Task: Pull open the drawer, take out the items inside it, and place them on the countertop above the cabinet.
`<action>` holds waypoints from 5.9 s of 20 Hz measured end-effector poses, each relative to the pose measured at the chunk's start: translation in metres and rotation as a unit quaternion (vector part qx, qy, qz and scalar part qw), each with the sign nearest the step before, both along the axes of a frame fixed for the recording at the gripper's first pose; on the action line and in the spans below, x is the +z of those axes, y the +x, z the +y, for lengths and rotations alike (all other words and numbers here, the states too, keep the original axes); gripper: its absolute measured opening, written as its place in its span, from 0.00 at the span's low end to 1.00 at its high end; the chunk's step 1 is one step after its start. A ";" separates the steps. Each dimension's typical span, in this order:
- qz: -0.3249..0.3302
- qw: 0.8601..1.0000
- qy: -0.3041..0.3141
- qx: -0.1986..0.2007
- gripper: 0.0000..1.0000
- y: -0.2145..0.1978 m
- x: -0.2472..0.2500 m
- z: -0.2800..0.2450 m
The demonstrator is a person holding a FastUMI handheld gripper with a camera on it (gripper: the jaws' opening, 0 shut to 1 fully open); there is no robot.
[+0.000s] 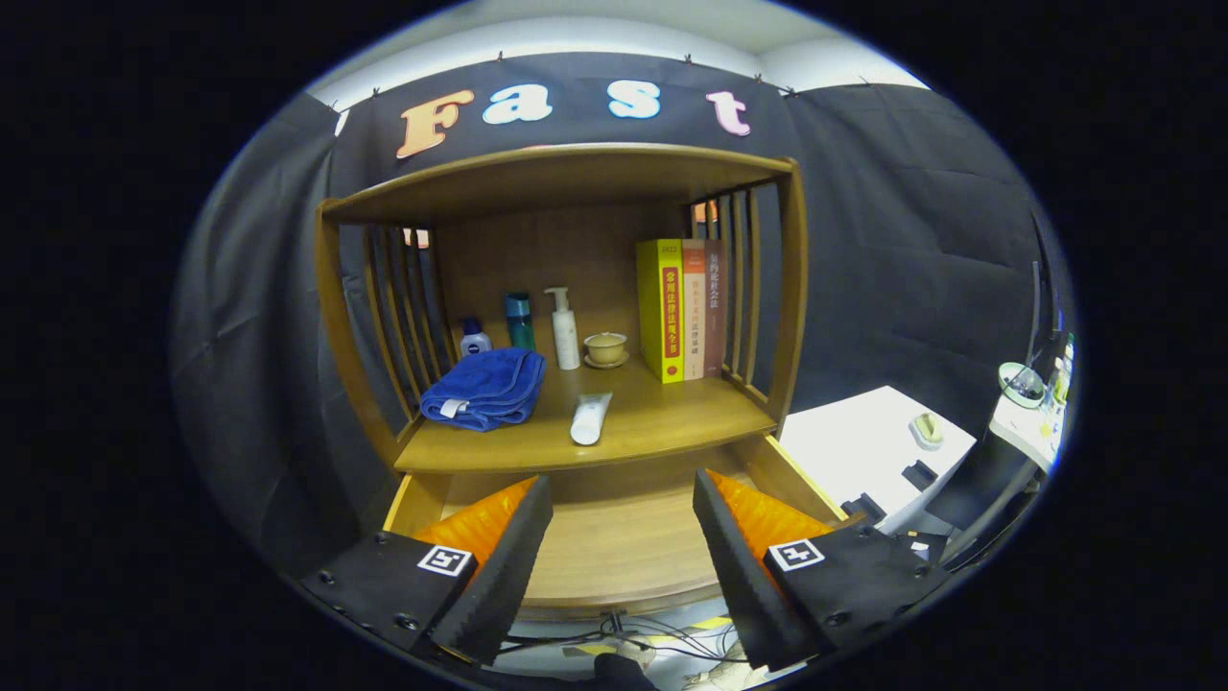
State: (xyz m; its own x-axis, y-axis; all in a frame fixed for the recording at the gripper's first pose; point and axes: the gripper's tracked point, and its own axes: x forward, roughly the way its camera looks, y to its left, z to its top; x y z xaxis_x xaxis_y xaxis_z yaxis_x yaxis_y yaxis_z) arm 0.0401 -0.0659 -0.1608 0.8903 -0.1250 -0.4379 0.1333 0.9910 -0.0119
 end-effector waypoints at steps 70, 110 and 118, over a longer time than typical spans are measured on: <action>0.027 0.999 -0.034 0.027 0.94 0.060 -0.216 0.058; -0.109 0.992 -0.009 0.069 0.95 0.091 0.163 0.053; -0.116 0.991 0.008 0.071 0.95 0.082 0.162 0.058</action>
